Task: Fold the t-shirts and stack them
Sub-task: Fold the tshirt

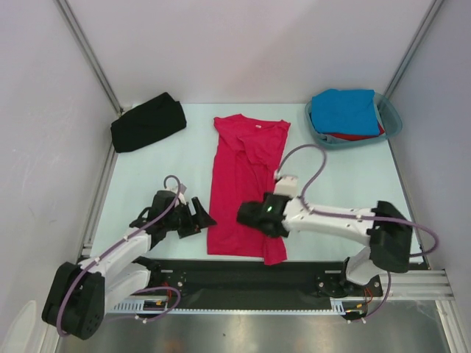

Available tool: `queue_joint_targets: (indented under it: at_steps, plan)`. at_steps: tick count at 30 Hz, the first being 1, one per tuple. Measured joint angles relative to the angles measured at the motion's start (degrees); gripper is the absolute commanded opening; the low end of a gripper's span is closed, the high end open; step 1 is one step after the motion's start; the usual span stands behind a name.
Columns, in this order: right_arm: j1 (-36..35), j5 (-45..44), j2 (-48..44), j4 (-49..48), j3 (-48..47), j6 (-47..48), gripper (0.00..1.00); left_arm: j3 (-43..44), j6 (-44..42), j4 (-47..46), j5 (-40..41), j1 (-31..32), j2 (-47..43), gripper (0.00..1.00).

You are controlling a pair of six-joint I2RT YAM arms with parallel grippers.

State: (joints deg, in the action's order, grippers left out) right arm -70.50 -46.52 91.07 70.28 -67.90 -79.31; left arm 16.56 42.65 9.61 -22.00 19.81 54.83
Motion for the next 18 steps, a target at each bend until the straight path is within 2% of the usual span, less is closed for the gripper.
queue_joint_targets:
  at_steps: [4,8,14,18]
  plan:
    - [14.1,-0.6,-5.1,-9.5,2.6,13.2,0.69,3.5,-1.5,-0.2,0.6,0.0,5.6,0.86]
    - [22.7,3.0,-5.4,-20.4,3.7,25.4,0.67,6.8,-2.4,-2.7,-1.0,0.0,12.1,0.86]
    - [30.1,12.0,-2.8,-33.7,3.5,36.7,0.64,11.5,-2.7,-9.7,-8.5,0.2,22.2,0.86]
    - [32.2,17.8,0.4,-38.8,2.6,40.6,0.55,16.3,-2.2,-14.2,-14.1,1.4,28.2,0.87]
